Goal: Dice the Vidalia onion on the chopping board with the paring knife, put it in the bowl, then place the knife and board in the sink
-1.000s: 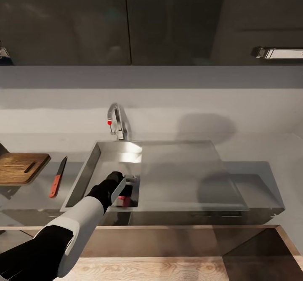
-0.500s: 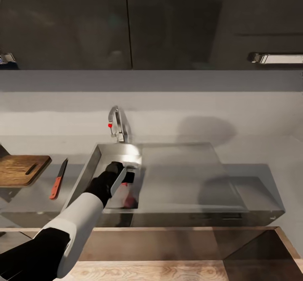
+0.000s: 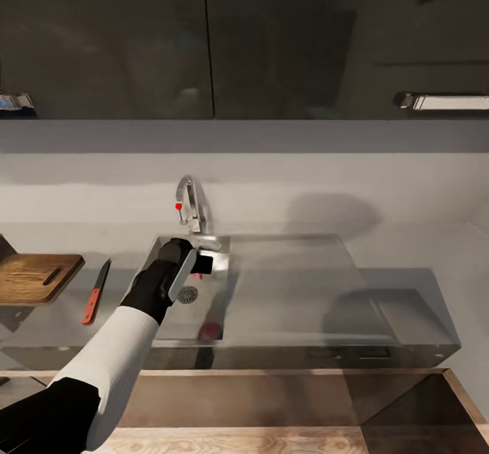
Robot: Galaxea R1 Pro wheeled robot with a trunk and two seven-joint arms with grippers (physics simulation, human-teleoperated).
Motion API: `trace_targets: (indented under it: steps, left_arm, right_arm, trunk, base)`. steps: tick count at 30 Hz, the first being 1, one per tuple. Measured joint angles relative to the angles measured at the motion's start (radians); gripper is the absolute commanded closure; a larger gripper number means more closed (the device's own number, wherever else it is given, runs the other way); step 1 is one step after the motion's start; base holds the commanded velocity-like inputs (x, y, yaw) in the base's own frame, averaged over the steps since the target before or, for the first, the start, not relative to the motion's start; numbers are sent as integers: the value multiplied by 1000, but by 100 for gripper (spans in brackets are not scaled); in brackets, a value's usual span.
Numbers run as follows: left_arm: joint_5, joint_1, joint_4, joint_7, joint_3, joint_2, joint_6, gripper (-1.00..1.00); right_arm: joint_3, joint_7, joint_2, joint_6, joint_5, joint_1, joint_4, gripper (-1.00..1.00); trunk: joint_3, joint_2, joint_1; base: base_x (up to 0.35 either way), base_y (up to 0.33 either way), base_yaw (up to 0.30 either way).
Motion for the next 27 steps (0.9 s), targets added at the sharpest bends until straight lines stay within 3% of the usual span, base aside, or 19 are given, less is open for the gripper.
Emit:
trace_targets:
  steps: [12, 19, 27]
  left_arm:
    - [1, 0, -47, 0, 0, 4, 3, 100]
    - [1, 0, -76, 0, 0, 5, 4, 100]
    - [2, 0, -82, 0, 1, 10, 4, 100]
  right_arm:
    - [-1, -1, 0, 0, 0, 0, 0, -100]
    - [-1, -1, 0, 0, -1, 0, 0, -100]
    - [-1, -1, 0, 0, -1, 0, 0, -100]
  trunk:
    - [17, 0, 0]
    - [28, 0, 0]
    - [38, 0, 0]
  base:
    - [-7, 1, 0]
    - [-230, 159, 20]
    - [-219, 222, 175]
